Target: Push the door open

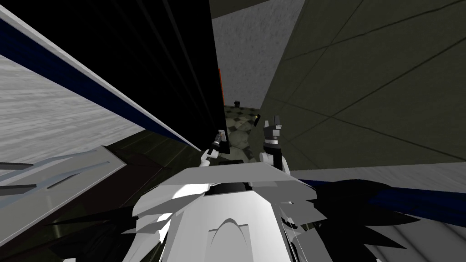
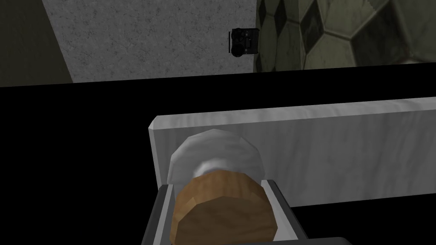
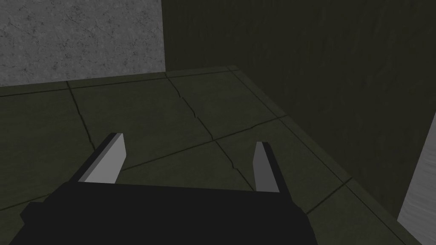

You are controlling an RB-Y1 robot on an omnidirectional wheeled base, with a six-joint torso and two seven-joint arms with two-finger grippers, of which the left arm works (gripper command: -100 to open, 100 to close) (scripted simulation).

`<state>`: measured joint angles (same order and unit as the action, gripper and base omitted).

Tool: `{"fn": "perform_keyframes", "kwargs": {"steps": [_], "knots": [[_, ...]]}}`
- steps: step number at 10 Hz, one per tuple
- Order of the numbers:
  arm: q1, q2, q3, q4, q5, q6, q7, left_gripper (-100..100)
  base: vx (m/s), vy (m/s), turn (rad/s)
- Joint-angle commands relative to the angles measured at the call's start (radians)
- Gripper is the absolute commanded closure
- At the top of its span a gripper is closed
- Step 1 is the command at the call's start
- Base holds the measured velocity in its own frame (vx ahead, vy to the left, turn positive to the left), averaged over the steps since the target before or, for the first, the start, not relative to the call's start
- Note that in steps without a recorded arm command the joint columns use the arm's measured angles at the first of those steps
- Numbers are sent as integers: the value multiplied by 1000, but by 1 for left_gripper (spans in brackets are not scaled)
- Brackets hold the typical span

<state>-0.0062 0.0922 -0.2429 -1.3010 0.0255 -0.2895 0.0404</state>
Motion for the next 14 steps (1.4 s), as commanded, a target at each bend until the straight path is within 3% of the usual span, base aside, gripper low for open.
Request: {"fn": "perform_keyframes", "kwargs": {"steps": [1,7,10,11,14], "knots": [[-5,3,28,4,1,-9,-9,100,86,-73,58],[-30,-27,99,38,-1,-8,-40,100,119,-105,92],[-49,-56,151,63,-3,-7,-63,100,165,-134,129],[-34,-39,131,49,-2,-1,-53,-100,-53,-67,41],[-28,-37,123,43,0,2,-50,-100,-185,27,-11]]}}
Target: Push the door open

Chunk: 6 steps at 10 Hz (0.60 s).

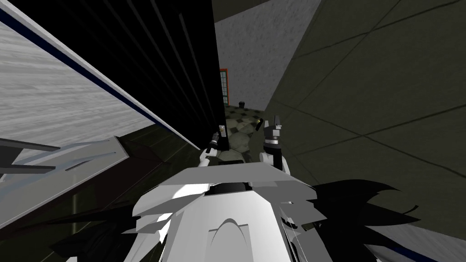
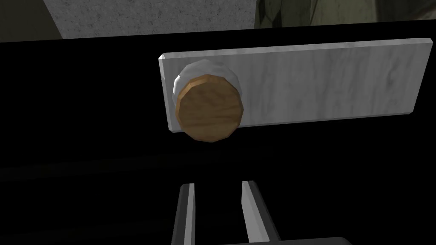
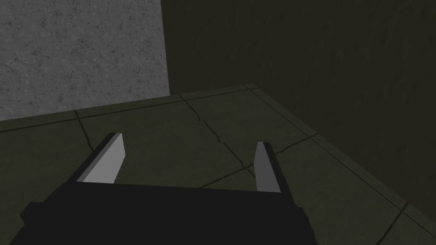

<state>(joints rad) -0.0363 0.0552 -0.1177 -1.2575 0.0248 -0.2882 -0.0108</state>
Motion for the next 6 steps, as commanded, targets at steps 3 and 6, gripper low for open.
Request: {"fn": "perform_keyframes", "kwargs": {"steps": [3,6], "knots": [[12,-12,-17,-12,2,5,7,-100,-224,-3,5],[5,-8,-14,1,3,-2,6,-100,-80,-4,-10]]}}
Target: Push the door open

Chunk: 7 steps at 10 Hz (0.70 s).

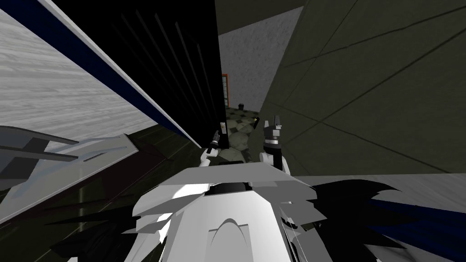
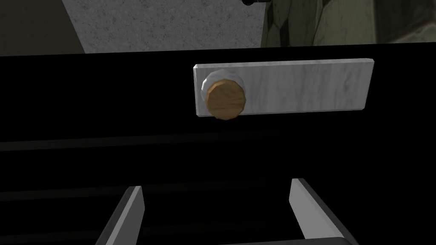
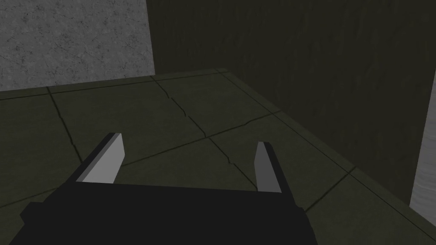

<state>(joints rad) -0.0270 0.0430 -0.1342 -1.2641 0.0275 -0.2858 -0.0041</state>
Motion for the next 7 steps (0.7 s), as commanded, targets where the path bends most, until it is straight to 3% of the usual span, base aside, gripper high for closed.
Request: {"fn": "perform_keyframes", "kwargs": {"steps": [1,4,7], "knots": [[-7,7,5,11,0,-7,-1,-100,184,-50,-18],[-16,8,13,24,0,-14,-4,-100,218,-42,-16],[-25,-5,22,37,0,-22,-6,-100,204,-27,-22]]}}
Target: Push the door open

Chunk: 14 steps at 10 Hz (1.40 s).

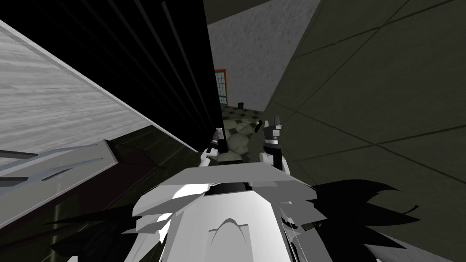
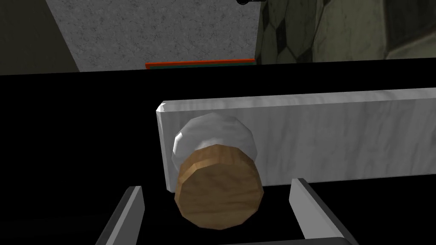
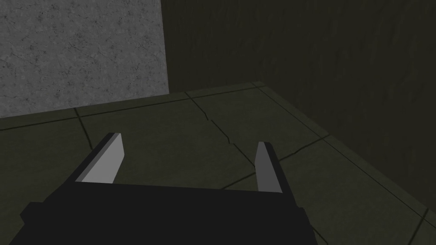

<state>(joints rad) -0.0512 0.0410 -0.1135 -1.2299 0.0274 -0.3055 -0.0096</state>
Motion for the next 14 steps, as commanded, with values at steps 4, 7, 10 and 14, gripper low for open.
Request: {"fn": "perform_keyframes", "kwargs": {"steps": [4,7,10,14], "knots": [[-2,-7,2,3,0,-2,-1,100,50,-10,-3],[-2,-7,2,3,0,-2,-1,100,-14,3,-1],[-12,17,-15,20,44,-7,-42,100,67,15,119],[-19,31,-40,27,87,-7,-76,-100,107,31,161]]}}
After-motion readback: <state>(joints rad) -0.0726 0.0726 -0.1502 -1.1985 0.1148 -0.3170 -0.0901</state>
